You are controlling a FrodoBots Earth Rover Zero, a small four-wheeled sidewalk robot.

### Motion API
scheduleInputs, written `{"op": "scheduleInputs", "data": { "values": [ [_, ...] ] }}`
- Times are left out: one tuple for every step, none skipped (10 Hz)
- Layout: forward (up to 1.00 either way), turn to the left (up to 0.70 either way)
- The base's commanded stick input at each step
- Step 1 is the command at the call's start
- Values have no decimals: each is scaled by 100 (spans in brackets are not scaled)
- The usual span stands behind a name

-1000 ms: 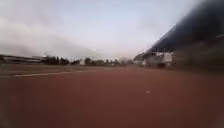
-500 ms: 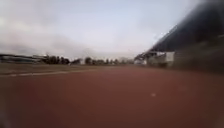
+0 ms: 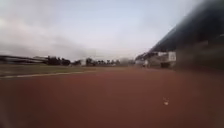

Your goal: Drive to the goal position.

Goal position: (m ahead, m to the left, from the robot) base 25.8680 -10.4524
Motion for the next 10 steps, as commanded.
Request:
{"op": "scheduleInputs", "data": {
  "values": [
    [70,0],
    [70,0],
    [70,0],
    [70,0],
    [70,0],
    [70,0],
    [70,0],
    [70,0],
    [70,0],
    [70,0]
  ]
}}
